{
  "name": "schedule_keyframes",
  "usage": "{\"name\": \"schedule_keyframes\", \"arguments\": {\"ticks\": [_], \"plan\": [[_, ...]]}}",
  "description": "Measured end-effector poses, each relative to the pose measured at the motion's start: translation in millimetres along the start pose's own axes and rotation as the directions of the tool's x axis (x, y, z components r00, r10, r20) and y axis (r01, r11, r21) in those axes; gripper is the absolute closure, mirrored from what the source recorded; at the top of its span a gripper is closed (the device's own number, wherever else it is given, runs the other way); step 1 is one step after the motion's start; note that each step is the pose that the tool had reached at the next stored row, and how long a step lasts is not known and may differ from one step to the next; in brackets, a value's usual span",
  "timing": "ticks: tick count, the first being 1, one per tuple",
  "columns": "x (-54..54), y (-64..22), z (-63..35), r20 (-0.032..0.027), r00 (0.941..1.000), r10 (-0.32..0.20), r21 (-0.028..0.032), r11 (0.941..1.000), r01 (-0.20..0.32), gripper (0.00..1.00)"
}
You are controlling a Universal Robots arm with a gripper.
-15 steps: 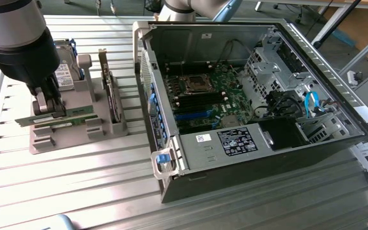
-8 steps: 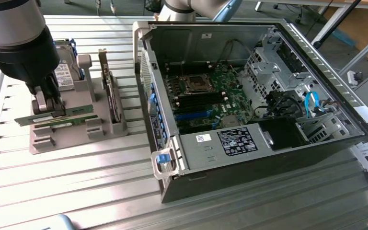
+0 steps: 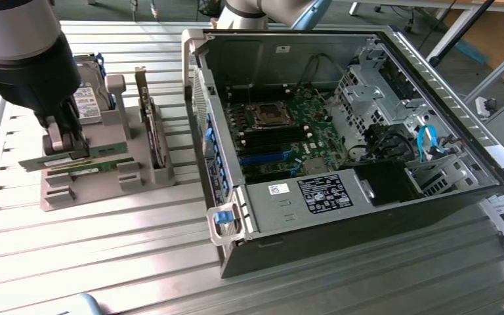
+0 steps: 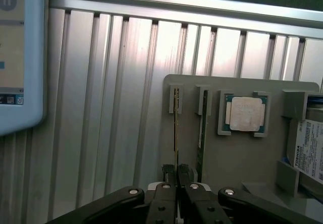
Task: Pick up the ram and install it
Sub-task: 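Pick up the ram and move it above insertion slot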
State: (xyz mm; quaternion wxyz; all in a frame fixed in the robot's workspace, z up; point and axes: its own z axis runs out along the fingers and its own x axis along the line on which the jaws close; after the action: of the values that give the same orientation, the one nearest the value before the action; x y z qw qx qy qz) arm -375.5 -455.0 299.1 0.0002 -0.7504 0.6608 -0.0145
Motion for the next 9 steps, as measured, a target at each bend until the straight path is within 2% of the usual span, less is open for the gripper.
{"name": "schedule_keyframes", "arguments": {"ticks": [9], "plan": [[0.1,-0.1,-5.0,0.0001,1.0,0.0,0.0001,1.0,0.0,0.87]]}}
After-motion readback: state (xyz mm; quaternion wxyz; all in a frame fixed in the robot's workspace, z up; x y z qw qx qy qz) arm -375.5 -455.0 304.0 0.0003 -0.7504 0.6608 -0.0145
